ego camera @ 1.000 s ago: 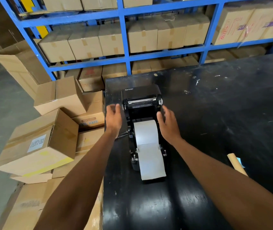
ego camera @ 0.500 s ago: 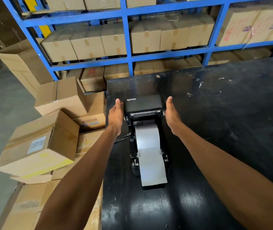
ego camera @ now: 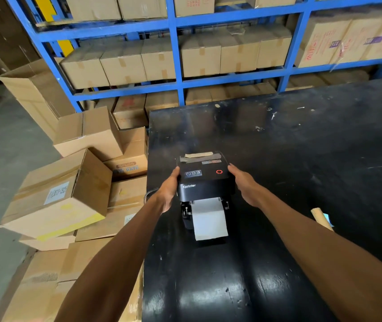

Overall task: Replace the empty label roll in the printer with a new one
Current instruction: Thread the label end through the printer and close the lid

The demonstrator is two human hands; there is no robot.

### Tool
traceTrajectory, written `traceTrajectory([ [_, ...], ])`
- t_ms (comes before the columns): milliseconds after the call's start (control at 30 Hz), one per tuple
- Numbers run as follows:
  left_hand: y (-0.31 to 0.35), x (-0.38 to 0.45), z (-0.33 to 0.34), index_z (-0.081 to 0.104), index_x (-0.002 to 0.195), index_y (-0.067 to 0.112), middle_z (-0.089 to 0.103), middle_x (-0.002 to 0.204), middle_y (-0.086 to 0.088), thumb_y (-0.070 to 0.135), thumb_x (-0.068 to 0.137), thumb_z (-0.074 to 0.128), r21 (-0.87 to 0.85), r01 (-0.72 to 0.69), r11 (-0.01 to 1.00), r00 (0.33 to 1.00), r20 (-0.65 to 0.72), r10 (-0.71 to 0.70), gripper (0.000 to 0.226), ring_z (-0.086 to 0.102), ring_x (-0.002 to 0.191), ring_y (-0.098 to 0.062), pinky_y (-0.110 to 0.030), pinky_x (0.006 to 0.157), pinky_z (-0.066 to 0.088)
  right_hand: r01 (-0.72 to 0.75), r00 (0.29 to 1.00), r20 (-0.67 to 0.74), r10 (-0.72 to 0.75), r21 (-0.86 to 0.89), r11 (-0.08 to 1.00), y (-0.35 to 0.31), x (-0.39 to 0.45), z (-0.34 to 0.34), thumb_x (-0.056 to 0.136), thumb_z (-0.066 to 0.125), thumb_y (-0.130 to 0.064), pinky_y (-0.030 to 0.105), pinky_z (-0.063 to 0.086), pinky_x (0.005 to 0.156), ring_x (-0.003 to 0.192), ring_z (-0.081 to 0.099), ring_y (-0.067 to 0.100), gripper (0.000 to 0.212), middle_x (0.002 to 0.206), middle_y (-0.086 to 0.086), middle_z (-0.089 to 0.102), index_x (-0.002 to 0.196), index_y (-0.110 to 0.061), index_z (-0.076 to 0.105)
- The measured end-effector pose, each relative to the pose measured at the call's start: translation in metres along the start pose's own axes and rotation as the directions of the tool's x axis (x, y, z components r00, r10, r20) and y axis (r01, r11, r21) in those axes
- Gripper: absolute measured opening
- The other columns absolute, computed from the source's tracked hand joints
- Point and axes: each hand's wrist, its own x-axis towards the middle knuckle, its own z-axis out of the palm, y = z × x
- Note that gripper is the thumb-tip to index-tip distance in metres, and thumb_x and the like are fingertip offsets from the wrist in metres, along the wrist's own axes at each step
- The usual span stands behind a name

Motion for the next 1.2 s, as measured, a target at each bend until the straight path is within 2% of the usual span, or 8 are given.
traceTrajectory([
  [67, -0.01, -0.005, 0.002, 0.043, 0.15, 0.021, 0.048, 0.154, -0.006, 0.061, 0.101, 0.032, 0.071, 0.007, 0.997, 0.999, -0.034, -0.005, 0.065, 0.044, 0.142, -0.022, -0.044, 0.124, 0.021, -0.007, 0.999, 0.033, 0.008, -0.034, 0.999, 0.011, -0.007, -0.002, 0.103, 0.037, -0.038, 0.037, 0.018, 0.118, 0.147, 0.023, 0.019, 0.054, 0.162, -0.002, 0.026, 0.154, -0.028, 0.023],
  [133, -0.02, -0.01, 0.004, 0.021, 0.159, 0.026, 0.038, 0.16, -0.004, 0.056, 0.103, 0.03, 0.116, -0.031, 0.993, 0.998, -0.049, 0.037, 0.064, 0.037, 0.146, -0.022, -0.042, 0.125, 0.017, -0.011, 0.999, 0.05, 0.015, -0.085, 0.996, 0.021, -0.012, -0.002, 0.103, 0.034, -0.038, 0.039, 0.017, 0.118, 0.148, 0.023, 0.021, 0.054, 0.162, -0.001, 0.025, 0.154, -0.032, 0.018],
  [300, -0.042, -0.016, 0.01, 0.006, 0.16, 0.032, 0.044, 0.155, -0.009, 0.048, 0.106, 0.031, 0.138, -0.118, 0.983, 0.991, -0.051, 0.126, 0.061, 0.053, 0.13, -0.021, -0.032, 0.099, 0.042, 0.007, 1.0, 0.015, -0.004, -0.176, 0.984, 0.04, -0.022, 0.005, 0.104, 0.027, -0.042, 0.048, 0.023, 0.12, 0.146, 0.026, 0.023, 0.053, 0.161, 0.002, 0.026, 0.155, -0.036, 0.013],
  [533, -0.06, -0.017, 0.012, 0.004, 0.159, 0.034, 0.046, 0.151, -0.005, 0.044, 0.106, 0.032, 0.098, -0.211, 0.973, 0.976, -0.026, 0.215, 0.06, 0.06, 0.098, 0.001, -0.005, 0.064, 0.054, 0.003, 0.993, -0.114, -0.034, -0.261, 0.965, 0.045, -0.024, 0.017, 0.105, 0.023, -0.041, 0.036, 0.041, 0.094, 0.13, 0.048, 0.028, 0.045, 0.148, 0.01, 0.044, 0.149, -0.03, 0.02],
  [700, -0.066, -0.017, 0.013, 0.004, 0.159, 0.036, 0.047, 0.15, -0.005, 0.042, 0.106, 0.035, 0.034, -0.234, 0.972, 0.972, -0.029, 0.235, 0.061, 0.062, 0.103, 0.0, -0.007, 0.065, 0.054, 0.053, 0.986, -0.142, -0.084, -0.21, 0.976, 0.053, -0.022, 0.019, 0.105, 0.024, -0.041, 0.03, 0.042, 0.083, 0.104, 0.052, 0.018, 0.043, 0.14, 0.01, 0.051, 0.147, -0.03, 0.023],
  [833, -0.067, -0.018, 0.014, 0.005, 0.159, 0.033, 0.043, 0.152, -0.007, 0.037, 0.107, 0.036, 0.002, -0.254, 0.967, 0.967, -0.025, 0.254, 0.061, 0.061, 0.122, -0.019, -0.018, 0.077, 0.06, 0.067, 0.985, -0.145, -0.098, -0.207, 0.976, 0.056, -0.02, 0.02, 0.105, 0.025, -0.042, 0.02, 0.044, 0.066, 0.097, 0.054, 0.015, 0.043, 0.137, 0.01, 0.053, 0.146, -0.03, 0.025],
  [1033, -0.067, -0.017, 0.016, 0.01, 0.159, 0.03, 0.051, 0.14, -0.001, 0.034, 0.107, 0.038, 0.043, -0.275, 0.961, 0.96, -0.039, 0.276, 0.059, 0.066, 0.104, -0.001, -0.012, 0.072, 0.056, 0.063, 0.985, -0.148, -0.094, -0.2, 0.978, 0.058, -0.02, 0.019, 0.105, 0.026, -0.044, 0.019, 0.042, 0.064, 0.097, 0.055, 0.016, 0.043, 0.133, 0.009, 0.055, 0.145, -0.029, 0.026],
  [1200, -0.068, -0.016, 0.013, 0.009, 0.159, 0.034, 0.053, 0.133, 0.004, 0.039, 0.106, 0.04, 0.039, -0.25, 0.968, 0.967, -0.045, 0.251, 0.061, 0.07, 0.094, 0.004, -0.01, 0.067, 0.055, 0.058, 0.985, -0.147, -0.086, -0.184, 0.981, 0.06, -0.018, 0.019, 0.104, 0.026, -0.044, 0.033, 0.046, 0.084, 0.105, 0.056, 0.021, 0.042, 0.133, 0.011, 0.055, 0.144, -0.03, 0.026],
])
